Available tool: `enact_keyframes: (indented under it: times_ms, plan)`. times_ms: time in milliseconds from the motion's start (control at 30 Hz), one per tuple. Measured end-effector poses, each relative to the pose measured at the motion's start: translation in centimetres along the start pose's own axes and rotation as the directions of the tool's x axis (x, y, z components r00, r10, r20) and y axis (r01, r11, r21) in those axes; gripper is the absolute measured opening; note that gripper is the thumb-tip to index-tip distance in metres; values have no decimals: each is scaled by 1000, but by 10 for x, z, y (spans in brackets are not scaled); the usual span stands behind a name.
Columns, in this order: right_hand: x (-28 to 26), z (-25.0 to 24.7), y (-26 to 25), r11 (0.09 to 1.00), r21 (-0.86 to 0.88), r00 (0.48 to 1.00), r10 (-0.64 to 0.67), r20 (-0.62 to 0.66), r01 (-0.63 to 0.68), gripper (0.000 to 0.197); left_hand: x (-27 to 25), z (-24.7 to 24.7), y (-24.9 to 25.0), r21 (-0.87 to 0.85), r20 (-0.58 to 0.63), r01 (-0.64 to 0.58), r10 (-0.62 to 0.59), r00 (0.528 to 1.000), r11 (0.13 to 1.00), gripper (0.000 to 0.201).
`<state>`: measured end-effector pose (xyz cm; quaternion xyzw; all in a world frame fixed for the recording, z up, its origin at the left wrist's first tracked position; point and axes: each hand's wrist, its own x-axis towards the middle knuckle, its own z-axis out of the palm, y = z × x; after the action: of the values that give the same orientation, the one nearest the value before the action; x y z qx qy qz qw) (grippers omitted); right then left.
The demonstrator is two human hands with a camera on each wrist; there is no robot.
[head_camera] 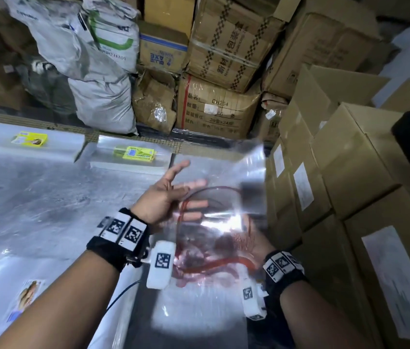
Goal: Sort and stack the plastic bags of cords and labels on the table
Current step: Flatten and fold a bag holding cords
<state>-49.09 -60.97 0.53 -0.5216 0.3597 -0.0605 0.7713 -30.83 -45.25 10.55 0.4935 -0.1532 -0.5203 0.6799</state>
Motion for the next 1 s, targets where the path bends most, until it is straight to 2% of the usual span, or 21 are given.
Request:
enact_keyframes:
  times_ms: [67,100,167,233,300,367,433,467,500,567,633,700,767,800,833,867,933,967,1000]
  plan:
    - [3,-2,5,998,54,999,23,-24,-22,52,12,-13,-33,141,-134,59,-40,990,988,67]
    - [5,-2,7,998,54,998,39,-47,-37,53,17,-18,-48,222,-186,70,-29,982,972,65]
    - [8,-2,12,997,67,997,47,-67,-43,57,23,-24,-70,379,-268,74,33,963,923,59]
    - [9,-2,12,998,54,995,46,-83,-42,56,30,-29,-86,523,-304,77,102,947,849,71]
    - [10,-4,12,996,54,992,73,-104,-67,60,32,-30,-95,698,-337,152,134,932,700,92]
    - [10,-3,9,997,27,988,81,-129,-78,58,36,-28,-104,805,-392,256,157,906,535,99]
    - [12,-6,12,994,5,983,109,-147,-110,58,40,-26,-110,868,-385,281,198,902,409,107]
    - [12,-7,12,993,-17,981,111,-157,-115,55,43,-25,-110,879,-392,298,208,896,373,112]
    - [14,-10,16,992,-7,983,124,-139,-126,47,48,-28,-113,877,-412,324,209,887,354,117]
    - [18,-16,20,992,-94,985,71,-157,-87,34,54,-32,-115,861,-458,376,200,866,343,122]
    - [12,-12,13,982,-135,982,110,-152,-131,43,56,-32,-116,863,-468,390,219,856,323,122]
    - [10,-4,10,986,-144,992,64,-105,-79,26,53,-32,-115,874,-460,386,243,854,295,117]
    - [13,-2,16,985,-174,992,-4,-124,-18,50,53,-38,-116,866,-458,364,252,853,342,111]
    - [13,-1,16,984,-177,991,-17,-132,-7,60,54,-43,-117,837,-475,348,246,845,422,108]
    - [15,-1,18,985,-171,990,-34,-137,10,65,53,-45,-114,787,-494,303,256,831,537,105]
    - [15,-1,18,988,-152,990,-43,-136,22,67,50,-49,-112,709,-523,261,241,817,655,101]
    - [13,-3,14,993,-108,990,-62,-127,49,64,43,-57,-105,525,-562,199,163,811,827,87]
    - [11,-5,10,994,-82,990,-75,-116,66,60,38,-58,-100,395,-535,173,73,842,902,80]
    - [7,-6,6,996,-45,991,-87,-107,82,57,33,-61,-97,224,-461,171,-51,886,960,81]
